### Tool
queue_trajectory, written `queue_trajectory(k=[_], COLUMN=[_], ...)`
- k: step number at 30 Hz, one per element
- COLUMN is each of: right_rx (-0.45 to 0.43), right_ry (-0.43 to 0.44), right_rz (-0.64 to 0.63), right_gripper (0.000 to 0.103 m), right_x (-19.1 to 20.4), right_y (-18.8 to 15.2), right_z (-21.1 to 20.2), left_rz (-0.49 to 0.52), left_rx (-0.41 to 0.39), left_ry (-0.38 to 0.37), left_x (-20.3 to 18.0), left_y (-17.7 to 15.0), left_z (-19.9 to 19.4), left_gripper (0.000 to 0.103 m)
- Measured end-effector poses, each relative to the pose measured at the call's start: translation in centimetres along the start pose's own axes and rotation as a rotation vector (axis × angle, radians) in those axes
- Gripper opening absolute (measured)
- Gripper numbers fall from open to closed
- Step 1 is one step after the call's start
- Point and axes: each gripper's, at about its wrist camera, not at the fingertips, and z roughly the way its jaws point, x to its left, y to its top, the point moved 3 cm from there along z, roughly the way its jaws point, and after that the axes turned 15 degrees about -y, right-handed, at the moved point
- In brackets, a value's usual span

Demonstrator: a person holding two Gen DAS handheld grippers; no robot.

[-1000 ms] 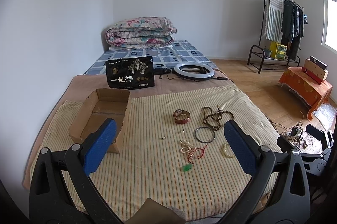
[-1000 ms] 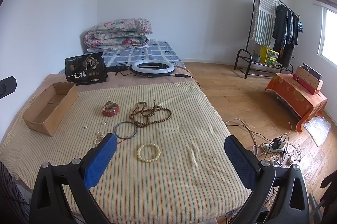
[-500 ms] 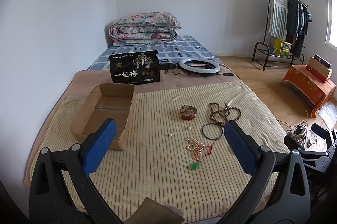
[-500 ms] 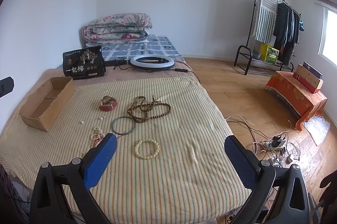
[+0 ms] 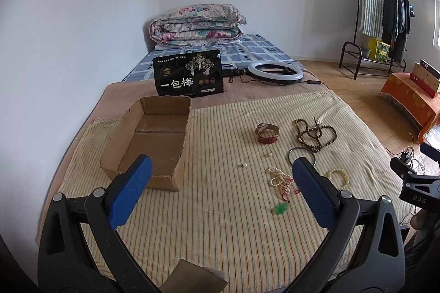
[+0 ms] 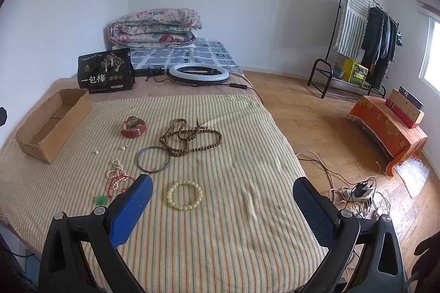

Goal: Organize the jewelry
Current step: 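Close the left tool on the green jade pendant while the right tool closes on the cream bead bracelet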

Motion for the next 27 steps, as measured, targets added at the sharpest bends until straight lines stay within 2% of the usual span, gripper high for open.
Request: queue_trajectory(k=[11,14,18,20,23,27], right_rx=[0.033,0.065,0.127,0.149,0.172,0.182], right_ry=[0.059,0.068,0.082,0.105,0.134,0.157], right_rz=[-0.068,-0.072,-0.067,-0.047,-0.037,-0.058], right_gripper=[0.103,0.102,0.101,0.100,0.098,0.098], right_x=[2.0,2.5,2.9,3.0,3.3,4.1], right_y=[-0.7,-1.6,-2.2,-2.2,-2.4,-2.7], right_z=[4.7,6.2,8.0,8.6,9.1,9.4], left_rz=[0.016,0.024,0.038,0.033,0.022,0.026], left_rx=[0.140,0.162,0.205,0.238,0.278,0.328], left_ry=[-0.085,-0.091,-0.122,-0.165,-0.223,-0.290], left_x=[0.0,-0.1,-0.1,-0.2,-0.8,-1.8], left_y=[-1.7,-2.2,-3.2,-3.8,-4.9,-6.6], left_z=[5.9,7.5,9.6,10.5,11.6,12.5], left_gripper=[0.103,0.090,0.082,0.080,0.070,0.066])
